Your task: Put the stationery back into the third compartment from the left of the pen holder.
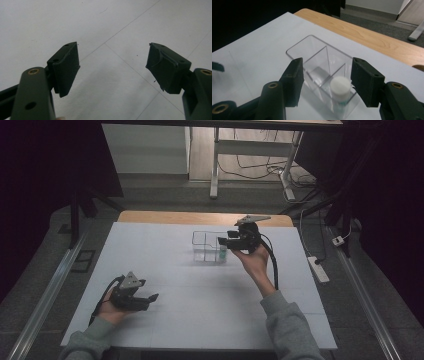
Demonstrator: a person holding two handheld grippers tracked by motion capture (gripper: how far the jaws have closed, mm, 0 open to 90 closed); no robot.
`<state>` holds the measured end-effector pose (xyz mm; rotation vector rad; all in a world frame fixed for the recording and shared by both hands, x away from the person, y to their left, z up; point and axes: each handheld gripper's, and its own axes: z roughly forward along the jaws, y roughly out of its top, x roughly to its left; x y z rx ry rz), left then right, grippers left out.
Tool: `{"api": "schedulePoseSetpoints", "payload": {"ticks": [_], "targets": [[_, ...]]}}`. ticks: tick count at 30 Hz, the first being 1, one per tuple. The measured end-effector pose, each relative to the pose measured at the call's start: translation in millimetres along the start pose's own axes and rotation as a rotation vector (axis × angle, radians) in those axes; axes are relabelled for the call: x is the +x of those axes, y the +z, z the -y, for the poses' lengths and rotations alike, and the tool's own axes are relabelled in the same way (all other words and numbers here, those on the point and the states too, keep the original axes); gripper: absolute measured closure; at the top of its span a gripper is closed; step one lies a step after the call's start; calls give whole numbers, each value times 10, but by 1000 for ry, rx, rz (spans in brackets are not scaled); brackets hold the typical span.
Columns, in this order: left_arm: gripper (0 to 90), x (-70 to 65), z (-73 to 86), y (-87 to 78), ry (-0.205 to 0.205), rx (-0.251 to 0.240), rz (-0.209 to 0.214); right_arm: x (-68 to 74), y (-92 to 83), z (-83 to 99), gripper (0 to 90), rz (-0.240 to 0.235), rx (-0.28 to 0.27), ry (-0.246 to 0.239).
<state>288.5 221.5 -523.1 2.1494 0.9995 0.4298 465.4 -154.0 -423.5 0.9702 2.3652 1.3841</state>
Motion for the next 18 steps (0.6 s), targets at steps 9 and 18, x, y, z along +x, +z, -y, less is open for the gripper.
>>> {"api": "schedulePoseSetpoints", "payload": {"ticks": [9, 18], "targets": [[255, 8, 2, -7, -6, -3, -5, 66, -275, 294, 413, -20, 46, -8], [255, 4, 0, 2, -3, 0, -7, 85, -619, 715, 400, -24, 71, 2]]}}
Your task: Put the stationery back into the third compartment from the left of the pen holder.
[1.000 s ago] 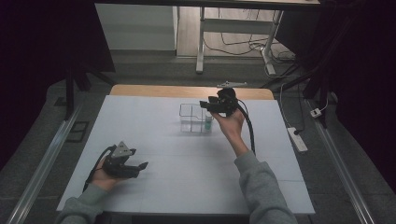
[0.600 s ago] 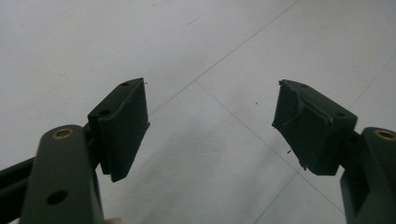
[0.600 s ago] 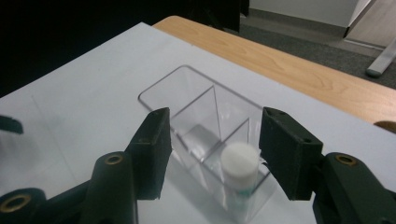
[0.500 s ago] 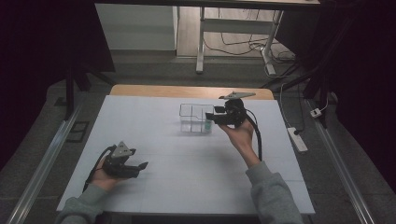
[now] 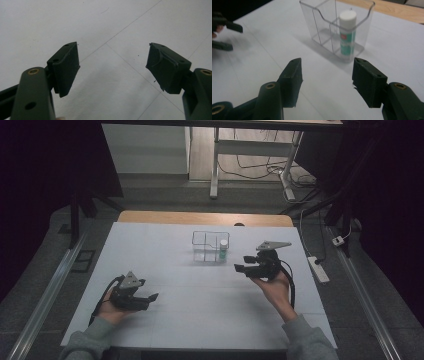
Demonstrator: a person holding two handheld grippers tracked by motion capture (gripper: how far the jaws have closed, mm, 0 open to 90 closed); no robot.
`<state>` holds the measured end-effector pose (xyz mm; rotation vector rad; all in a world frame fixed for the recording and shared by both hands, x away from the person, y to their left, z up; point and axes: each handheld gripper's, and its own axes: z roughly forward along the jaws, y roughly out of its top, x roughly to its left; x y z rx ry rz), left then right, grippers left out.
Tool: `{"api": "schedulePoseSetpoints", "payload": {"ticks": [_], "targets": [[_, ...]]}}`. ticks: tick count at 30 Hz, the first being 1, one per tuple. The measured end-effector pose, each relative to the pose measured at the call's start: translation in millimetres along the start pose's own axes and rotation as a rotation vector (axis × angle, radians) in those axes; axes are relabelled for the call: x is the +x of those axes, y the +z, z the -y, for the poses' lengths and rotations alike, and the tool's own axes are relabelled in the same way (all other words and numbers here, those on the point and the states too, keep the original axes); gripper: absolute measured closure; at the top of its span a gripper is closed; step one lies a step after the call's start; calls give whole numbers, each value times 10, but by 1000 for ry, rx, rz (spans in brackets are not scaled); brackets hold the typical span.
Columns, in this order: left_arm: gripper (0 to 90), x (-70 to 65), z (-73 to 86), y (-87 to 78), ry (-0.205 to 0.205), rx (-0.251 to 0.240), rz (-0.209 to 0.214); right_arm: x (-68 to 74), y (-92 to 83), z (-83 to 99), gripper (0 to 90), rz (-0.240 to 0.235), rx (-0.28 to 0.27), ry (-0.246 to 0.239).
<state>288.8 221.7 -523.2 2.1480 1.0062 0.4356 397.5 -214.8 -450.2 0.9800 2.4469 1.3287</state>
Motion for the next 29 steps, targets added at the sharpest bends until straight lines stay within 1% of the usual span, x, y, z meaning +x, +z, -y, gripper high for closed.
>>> {"api": "schedulePoseSetpoints", "payload": {"ticks": [2, 4, 9, 12, 15, 19, 20, 29], "targets": [[255, 1, -1, -2, -1, -1, -1, -2, -70, 83, 396, 11, -1, -6], [255, 2, -1, -1, -2, -1, -2, -14, -137, 164, 390, 5, 3, 0], [255, -2, -2, 1, -2, -1, -3, -13, -294, 404, 380, 18, 13, -16], [255, 0, -3, 2, -4, -1, -3, -15, -361, 542, 377, 30, 17, -22], [255, 2, -3, 1, -5, -2, -2, -17, -401, 642, 369, 34, 26, -24], [255, 0, -2, 2, -9, -5, -1, -24, -423, 719, 365, 30, 18, -25], [255, 0, -2, 1, -5, -2, -1, -26, -425, 726, 363, 36, 23, -26], [255, -5, -2, 2, -2, -2, 1, -44, -421, 748, 356, 33, 17, -28]]}}
